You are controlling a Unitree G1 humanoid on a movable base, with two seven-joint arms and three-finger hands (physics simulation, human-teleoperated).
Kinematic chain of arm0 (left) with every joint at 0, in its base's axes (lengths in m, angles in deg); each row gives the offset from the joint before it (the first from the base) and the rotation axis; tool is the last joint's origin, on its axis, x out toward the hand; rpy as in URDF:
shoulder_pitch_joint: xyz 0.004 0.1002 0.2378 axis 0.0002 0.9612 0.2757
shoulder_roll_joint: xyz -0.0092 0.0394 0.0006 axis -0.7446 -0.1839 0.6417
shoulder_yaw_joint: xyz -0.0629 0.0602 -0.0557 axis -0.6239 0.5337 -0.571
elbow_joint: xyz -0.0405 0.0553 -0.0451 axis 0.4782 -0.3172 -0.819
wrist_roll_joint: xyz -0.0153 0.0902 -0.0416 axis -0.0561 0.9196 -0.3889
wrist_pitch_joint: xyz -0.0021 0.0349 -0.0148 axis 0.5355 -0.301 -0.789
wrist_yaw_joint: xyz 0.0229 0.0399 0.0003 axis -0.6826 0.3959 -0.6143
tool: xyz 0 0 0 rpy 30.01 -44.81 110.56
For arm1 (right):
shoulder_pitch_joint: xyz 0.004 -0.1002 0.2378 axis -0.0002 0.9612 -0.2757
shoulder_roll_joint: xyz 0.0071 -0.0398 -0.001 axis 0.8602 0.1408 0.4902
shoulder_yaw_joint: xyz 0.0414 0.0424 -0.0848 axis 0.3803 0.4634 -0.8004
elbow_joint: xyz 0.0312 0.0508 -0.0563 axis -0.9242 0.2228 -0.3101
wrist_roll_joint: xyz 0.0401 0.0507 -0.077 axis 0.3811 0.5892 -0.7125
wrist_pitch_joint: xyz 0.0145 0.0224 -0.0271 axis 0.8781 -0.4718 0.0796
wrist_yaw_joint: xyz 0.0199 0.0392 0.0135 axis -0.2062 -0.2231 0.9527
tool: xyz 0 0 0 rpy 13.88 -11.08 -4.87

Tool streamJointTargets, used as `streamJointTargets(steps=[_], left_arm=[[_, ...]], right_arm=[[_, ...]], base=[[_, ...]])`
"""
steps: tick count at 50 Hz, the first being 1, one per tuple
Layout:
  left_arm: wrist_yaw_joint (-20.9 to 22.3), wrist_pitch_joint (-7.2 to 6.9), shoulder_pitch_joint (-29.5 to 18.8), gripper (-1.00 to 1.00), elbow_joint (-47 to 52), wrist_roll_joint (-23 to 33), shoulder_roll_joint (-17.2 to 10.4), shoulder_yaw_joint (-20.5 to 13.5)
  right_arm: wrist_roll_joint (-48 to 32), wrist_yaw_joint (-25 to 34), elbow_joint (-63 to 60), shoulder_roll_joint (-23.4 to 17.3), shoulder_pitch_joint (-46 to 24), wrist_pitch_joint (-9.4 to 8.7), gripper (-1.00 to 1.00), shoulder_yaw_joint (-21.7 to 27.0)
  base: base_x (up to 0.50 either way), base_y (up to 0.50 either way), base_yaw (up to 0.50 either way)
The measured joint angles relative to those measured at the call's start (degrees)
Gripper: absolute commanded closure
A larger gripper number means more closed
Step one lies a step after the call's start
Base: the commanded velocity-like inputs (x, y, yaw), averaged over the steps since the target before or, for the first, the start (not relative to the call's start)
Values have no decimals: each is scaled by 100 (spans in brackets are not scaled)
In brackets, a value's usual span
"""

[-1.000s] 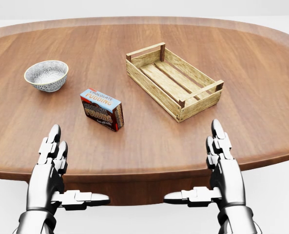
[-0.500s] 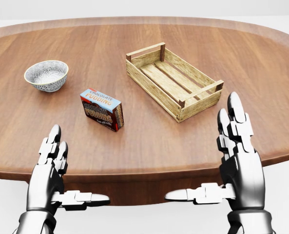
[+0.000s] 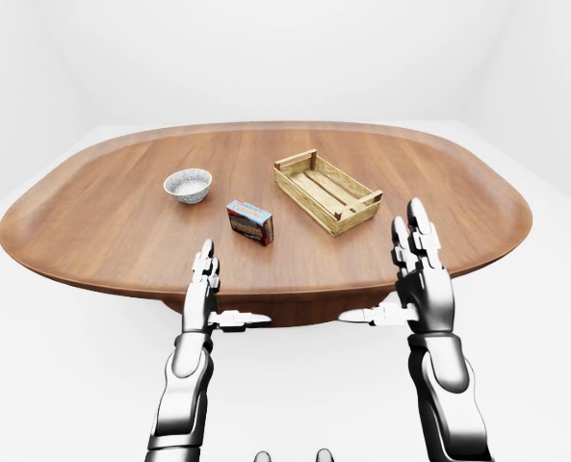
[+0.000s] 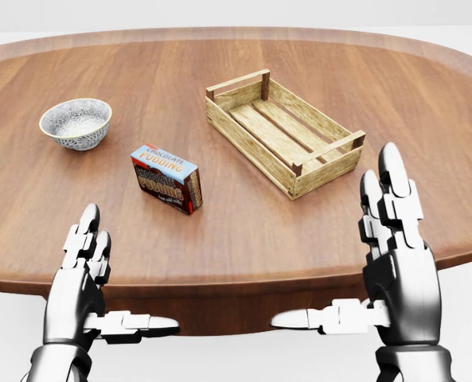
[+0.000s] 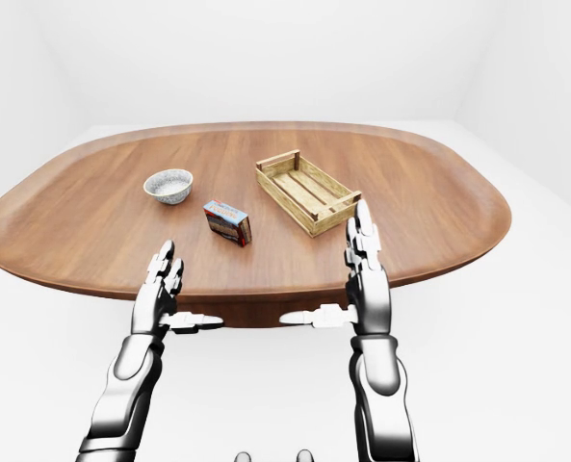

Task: Pick up the chocolate pudding and put it in the tray.

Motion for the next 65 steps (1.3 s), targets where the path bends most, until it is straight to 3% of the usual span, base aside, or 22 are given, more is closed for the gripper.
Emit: streamJointTargets(steps=[65], left_arm=[[-1,-29,-10,-100,17,0,-4,-4]], right_arm=[[87,31,-17,8,41,0,-100,-24]], base=[[0,11,0]])
